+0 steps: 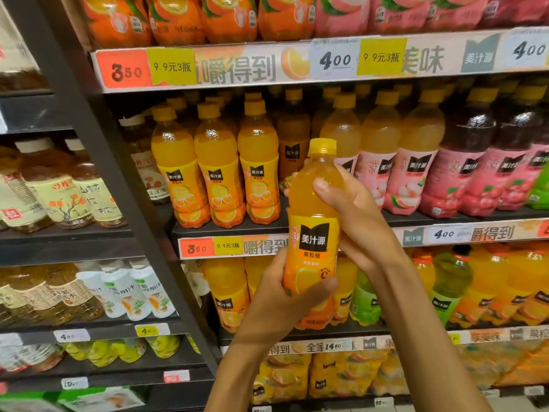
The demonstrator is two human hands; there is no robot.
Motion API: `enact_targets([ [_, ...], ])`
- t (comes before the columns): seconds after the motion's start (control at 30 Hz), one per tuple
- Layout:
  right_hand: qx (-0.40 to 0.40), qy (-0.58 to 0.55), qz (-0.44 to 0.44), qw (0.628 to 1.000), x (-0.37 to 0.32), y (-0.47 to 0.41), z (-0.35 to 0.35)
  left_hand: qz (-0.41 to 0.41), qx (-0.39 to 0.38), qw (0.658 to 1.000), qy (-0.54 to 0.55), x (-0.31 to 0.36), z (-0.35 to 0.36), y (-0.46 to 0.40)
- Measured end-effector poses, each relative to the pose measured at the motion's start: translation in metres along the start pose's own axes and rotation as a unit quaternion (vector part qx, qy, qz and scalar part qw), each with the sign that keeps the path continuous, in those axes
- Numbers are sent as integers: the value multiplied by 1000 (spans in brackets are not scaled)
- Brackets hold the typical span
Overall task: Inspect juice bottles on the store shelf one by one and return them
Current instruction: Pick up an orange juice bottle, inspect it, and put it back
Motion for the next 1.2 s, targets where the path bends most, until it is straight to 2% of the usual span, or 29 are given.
enact_targets([
  [0.17, -42, 67, -53, 995, -12, 9, 3, 87, 30, 995, -37, 10, -7, -4],
  [0.3, -60, 39, -91, 993, -17, 19, 6, 128, 53, 988, -68, 14, -13, -7],
  [0.43, -110, 56, -132, 983, -29, 30, 17, 149, 61, 981, -105, 15, -17, -10],
  [0.57, -122, 52, -139, 981, -36, 31, 17, 126, 53, 990, -33, 8, -20, -11],
  [0.7, -99, -50, -75, 991, -29, 20, 7, 86, -27, 996, 13, 5, -7, -8],
  [0.83, -119, -100, -62, 986, -28, 17, 14, 51, -84, 995, 17, -2, 5, -7],
  [0.9, -77, -67, -65, 993, -30, 16, 8, 52, -67, 996, 39, -5, 3, -9],
  [0.97, -7, -27, -63, 998, -29, 15, -4, 47, -18, 996, 72, -10, -4, -11],
  [1.03, 43, -13, -59, 997, -27, 15, -14, 63, 12, 996, 64, -7, -6, -12],
  [1.1, 32, -46, -46, 997, -25, 14, -14, 69, 29, 995, 65, -6, -5, -12],
  [1.2, 16, -74, -29, 997, -23, 11, -17, 23, 35, 991, 131, -15, -6, -10],
])
Point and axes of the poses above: each hand's wrist, its own y-axis away from the middle knuckle, its own z-axis out of the palm, x = y × z, the point moved 10 cm from there along -y, towards the middle knuckle, and after that the axes turned 10 degrees about y, right-handed, at the moved point
